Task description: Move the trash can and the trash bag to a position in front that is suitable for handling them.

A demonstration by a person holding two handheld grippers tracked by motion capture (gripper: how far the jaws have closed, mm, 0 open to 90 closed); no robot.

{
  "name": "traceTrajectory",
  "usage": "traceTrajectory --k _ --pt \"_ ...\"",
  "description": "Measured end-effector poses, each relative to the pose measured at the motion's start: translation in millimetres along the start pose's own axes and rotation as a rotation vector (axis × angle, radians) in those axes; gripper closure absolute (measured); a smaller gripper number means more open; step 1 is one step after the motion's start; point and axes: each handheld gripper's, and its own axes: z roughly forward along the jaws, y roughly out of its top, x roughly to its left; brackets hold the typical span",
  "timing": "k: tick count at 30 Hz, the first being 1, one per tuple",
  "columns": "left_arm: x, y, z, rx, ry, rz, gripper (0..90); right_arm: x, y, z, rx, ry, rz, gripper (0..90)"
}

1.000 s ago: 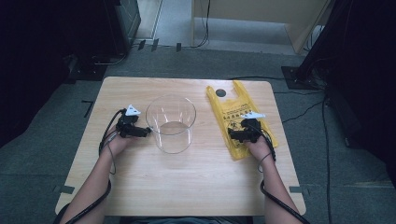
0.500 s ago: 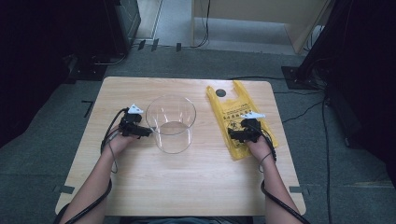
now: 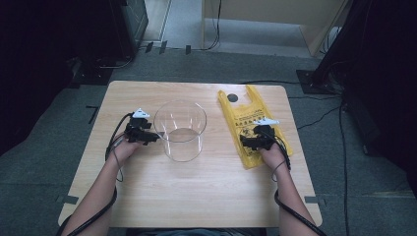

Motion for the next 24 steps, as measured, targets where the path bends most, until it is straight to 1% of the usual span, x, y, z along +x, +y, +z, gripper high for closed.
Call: traceTrajectory --k 3,6,7,9,11,12,13,14,17,18,21,24 --pt "-0.3 0.8 1.1 0.007 -0.016 -0.025 24.4 0.1 -0.3 -0.1 -0.001 0.001 0.001 11.4" --pt "-2.1 1.9 0.7 0.009 -0.02 -0.02 24.5 0.0 -0.3 -0.1 -0.001 0.001 0.0 11.4" --pt "-2.5 2.3 0.3 0.005 -0.021 -0.011 24.5 0.0 -0.3 -0.1 -0.001 0.001 0.0 11.4" --pt "-3.7 3.5 -0.6 -0.006 -0.026 -0.013 24.5 0.1 -0.3 -0.1 -0.001 0.001 0.001 11.4" --pt "-4.6 5.3 -2.1 -0.015 -0.032 -0.029 24.5 0.1 -0.3 -0.1 -0.001 0.001 0.001 11.4" --pt "-5.1 6.7 -2.9 -0.021 -0.038 -0.041 24.5 0.1 -0.3 -0.1 -0.001 0.001 0.0 11.4" --pt "-5.5 8.2 -3.9 -0.025 -0.047 -0.046 24.5 0.0 -0.3 -0.1 -0.001 0.001 0.0 11.4" --pt "-6.4 9.5 -4.9 -0.029 -0.051 -0.037 24.5 0.1 -0.3 -0.1 -0.001 0.001 0.001 11.4" --pt "-10.4 12.5 -6.1 -0.025 -0.044 -0.009 24.6 0.1 -0.3 -0.1 -0.001 0.001 0.001 11.4" --pt "-11.1 13.2 -6.8 -0.029 -0.047 -0.008 24.6 0.1 -0.3 -0.1 -0.001 0.001 0.001 11.4" --pt "-12.2 15.0 -9.4 -0.045 -0.073 -0.021 24.6 0.1 -0.3 -0.1 -0.001 0.001 0.001 11.4" --pt "-14.4 15.2 -9.8 -0.047 -0.077 -0.01 24.7 0.1 -0.3 -0.1 -0.001 0.001 0.001 11.4"
